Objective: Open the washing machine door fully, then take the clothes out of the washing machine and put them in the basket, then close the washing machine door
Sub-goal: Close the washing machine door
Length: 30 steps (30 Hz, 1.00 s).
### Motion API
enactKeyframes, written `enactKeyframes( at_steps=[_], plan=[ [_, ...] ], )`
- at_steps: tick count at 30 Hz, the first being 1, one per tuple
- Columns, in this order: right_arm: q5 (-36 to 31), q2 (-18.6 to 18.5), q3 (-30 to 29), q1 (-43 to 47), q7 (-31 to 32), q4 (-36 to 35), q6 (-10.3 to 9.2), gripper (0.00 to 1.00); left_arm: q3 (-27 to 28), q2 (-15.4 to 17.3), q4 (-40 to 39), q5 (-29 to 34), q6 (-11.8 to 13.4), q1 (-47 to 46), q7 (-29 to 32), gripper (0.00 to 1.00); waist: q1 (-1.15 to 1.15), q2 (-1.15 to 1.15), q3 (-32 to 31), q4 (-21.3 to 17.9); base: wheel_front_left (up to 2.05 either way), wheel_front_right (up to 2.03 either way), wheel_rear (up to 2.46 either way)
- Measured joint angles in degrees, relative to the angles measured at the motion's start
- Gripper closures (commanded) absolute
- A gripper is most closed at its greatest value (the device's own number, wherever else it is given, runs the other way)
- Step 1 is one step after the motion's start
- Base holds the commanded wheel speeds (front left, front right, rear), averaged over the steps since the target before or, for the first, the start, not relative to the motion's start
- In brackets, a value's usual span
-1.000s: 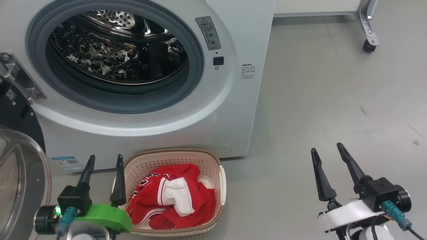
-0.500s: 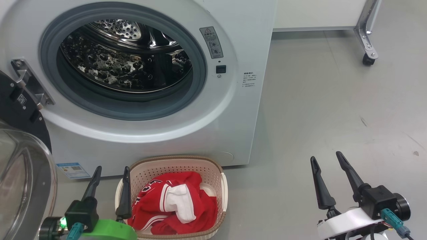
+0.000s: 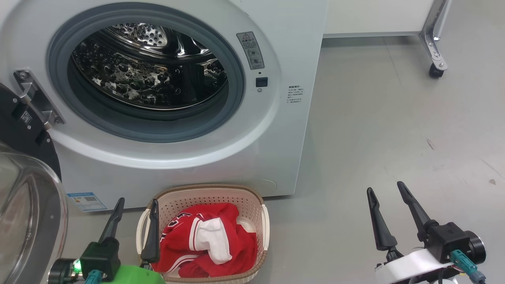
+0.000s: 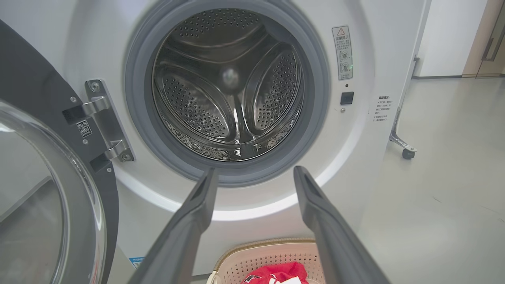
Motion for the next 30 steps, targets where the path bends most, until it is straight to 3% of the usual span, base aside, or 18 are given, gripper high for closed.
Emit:
enactKeyframes(
  at_steps=[30],
  plan=[
    [0.0, -0.4, -0.3, 0.0, 0.4, -1.4, -0.44, 0.0, -0.7, 0.3, -5.0, 1.2, 1.0, 2.2, 2.3, 0.0, 0.0, 0.0, 0.4, -0.1, -0.14, 0.14, 0.0]
  ],
)
